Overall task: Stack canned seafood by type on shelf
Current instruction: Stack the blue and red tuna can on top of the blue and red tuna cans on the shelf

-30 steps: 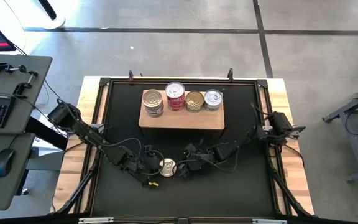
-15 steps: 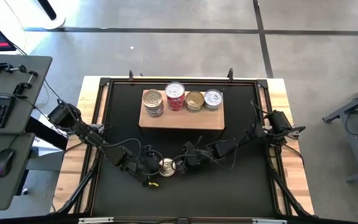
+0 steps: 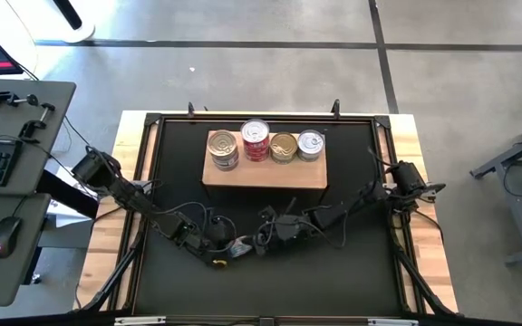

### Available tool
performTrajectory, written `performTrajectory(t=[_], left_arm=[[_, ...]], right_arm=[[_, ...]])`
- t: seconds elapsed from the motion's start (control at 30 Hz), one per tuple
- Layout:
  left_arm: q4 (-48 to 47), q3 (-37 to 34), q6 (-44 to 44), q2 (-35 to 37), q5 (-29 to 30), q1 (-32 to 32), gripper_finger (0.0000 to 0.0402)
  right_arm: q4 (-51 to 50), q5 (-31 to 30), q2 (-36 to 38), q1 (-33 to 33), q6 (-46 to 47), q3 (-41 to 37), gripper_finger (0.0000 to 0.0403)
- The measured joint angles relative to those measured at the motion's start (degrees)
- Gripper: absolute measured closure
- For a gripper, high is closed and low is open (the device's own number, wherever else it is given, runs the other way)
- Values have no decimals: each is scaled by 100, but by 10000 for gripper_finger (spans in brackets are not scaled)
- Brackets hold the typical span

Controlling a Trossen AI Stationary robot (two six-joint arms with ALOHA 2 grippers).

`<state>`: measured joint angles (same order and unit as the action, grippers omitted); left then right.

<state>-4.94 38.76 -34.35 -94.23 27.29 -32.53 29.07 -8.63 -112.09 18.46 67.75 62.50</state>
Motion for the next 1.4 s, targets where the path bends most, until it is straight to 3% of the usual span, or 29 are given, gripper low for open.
performTrajectory(t=[0.13,0.4,0.5,0.6,0.7,0.87,1.07,1.27,1.4], left_arm=[[-73,40,-15,74,2,-7,402],[-1878,33,-1102,995,178,-163,402],[-2189,35,-1614,1562,579,-407,402],[-2251,36,-2240,2069,1085,-735,402],[-2114,42,-2783,2452,1604,-1059,402],[-1791,42,-3086,2703,2091,-1394,402],[-1267,42,-3255,2714,2112,-1494,402],[-162,40,-2226,2951,2281,-1585,402],[372,50,-1528,3261,2323,-1596,402]], right_arm=[[-67,108,47,-17,-538,129,403],[-321,1100,509,-146,-2683,822,403],[-1617,1474,467,-148,-3778,1682,402],[-3479,1389,201,-138,-4783,2800,390],[-4948,1360,-206,-170,-5504,3806,349],[-6652,1528,-788,-175,-6363,4999,238],[-7659,1470,-1461,-105,-7057,5645,121],[-7795,734,-1898,-115,-7420,5707,93],[-8020,732,-2040,-162,-7391,5707,92]])
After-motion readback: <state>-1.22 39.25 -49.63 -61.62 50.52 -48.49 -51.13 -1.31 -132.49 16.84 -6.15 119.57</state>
